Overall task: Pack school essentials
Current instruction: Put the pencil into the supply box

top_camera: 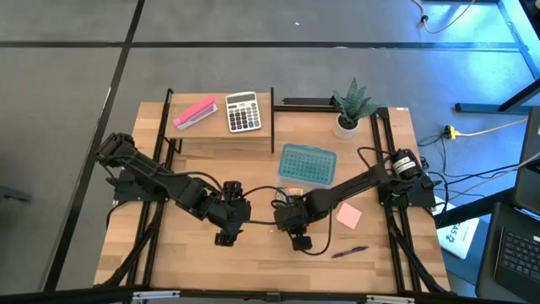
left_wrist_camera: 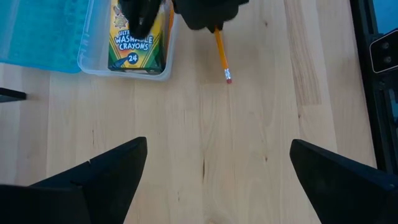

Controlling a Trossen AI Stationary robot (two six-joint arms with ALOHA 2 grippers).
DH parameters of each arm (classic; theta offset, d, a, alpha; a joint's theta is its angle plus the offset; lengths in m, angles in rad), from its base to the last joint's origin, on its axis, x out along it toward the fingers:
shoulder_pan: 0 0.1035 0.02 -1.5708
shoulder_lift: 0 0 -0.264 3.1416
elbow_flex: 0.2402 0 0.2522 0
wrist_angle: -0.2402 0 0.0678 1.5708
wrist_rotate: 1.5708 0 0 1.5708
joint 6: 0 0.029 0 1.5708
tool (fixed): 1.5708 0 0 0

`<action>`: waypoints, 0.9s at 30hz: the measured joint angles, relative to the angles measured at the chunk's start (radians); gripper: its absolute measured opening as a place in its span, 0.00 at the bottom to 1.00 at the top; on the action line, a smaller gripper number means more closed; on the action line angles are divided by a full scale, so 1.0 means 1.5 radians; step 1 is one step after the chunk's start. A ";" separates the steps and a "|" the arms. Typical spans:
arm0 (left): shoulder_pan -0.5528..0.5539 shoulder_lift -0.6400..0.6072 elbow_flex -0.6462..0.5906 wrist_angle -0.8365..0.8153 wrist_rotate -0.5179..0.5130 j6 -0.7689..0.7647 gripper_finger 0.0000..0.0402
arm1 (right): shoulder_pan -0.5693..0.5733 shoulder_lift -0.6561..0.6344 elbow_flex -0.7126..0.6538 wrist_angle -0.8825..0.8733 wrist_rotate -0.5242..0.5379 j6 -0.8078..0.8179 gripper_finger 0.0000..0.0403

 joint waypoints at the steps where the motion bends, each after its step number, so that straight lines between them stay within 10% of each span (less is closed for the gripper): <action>1: 0.000 0.000 0.000 0.000 0.000 0.000 0.97 | 0.000 -0.007 0.000 -0.004 0.001 0.000 0.10; 27: 0.000 0.000 0.000 0.001 0.000 0.000 0.97 | -0.086 -0.091 0.000 -0.097 0.048 0.104 0.10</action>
